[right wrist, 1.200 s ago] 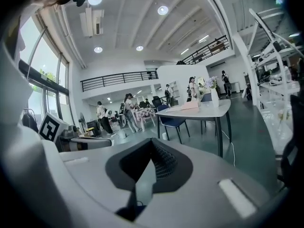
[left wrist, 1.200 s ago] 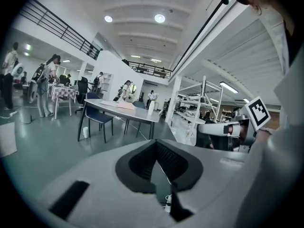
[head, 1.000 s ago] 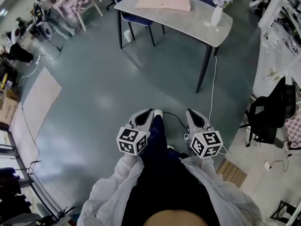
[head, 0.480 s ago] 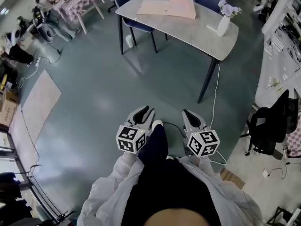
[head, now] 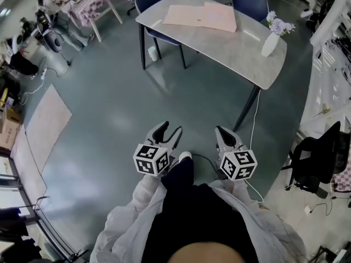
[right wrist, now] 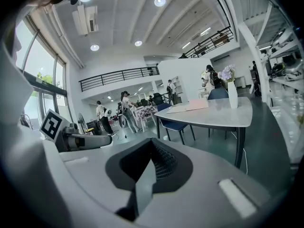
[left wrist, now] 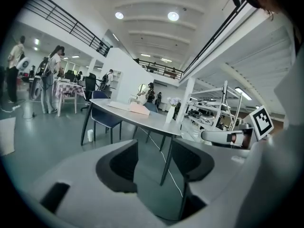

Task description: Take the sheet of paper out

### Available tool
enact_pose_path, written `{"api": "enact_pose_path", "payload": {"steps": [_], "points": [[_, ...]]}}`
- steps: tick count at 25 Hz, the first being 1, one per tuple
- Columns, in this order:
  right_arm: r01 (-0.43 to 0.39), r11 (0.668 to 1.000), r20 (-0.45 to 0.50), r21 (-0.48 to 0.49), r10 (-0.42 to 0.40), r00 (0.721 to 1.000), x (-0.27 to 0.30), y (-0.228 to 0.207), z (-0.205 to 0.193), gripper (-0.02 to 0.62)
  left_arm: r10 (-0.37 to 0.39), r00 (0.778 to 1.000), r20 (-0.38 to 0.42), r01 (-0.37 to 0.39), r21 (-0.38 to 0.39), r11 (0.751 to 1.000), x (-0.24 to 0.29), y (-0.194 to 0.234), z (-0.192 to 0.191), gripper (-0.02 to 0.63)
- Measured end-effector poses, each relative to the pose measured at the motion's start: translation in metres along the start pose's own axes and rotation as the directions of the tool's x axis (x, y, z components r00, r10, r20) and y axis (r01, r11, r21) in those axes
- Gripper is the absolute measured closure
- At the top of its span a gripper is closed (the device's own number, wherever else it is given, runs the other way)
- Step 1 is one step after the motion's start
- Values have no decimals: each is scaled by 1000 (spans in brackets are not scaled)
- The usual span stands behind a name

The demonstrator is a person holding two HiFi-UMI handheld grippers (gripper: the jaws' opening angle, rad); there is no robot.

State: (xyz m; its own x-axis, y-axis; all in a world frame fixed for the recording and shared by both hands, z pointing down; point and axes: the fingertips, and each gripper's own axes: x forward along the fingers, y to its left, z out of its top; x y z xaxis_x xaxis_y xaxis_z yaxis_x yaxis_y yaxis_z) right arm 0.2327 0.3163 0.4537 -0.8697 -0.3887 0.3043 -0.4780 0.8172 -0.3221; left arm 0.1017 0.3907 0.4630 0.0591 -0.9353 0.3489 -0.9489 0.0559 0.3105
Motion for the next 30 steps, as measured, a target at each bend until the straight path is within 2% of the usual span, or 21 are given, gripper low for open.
{"api": "enact_pose_path", "payload": {"steps": [12,22,30], "points": [[11,1000,45,-20,-10,999,108,-24,45,586,-30,1000,-3,30,13,999,66,77,42,390],[39,999,1,-6,-39,999,136,-45,55,586,-20,999,-41,19,-39,999,90,102,45,390],[2,1000,-28,-12,-2,1000,173,-47,59,586,-20,998,-52,17,-57,998,113,124,53,390]]}}
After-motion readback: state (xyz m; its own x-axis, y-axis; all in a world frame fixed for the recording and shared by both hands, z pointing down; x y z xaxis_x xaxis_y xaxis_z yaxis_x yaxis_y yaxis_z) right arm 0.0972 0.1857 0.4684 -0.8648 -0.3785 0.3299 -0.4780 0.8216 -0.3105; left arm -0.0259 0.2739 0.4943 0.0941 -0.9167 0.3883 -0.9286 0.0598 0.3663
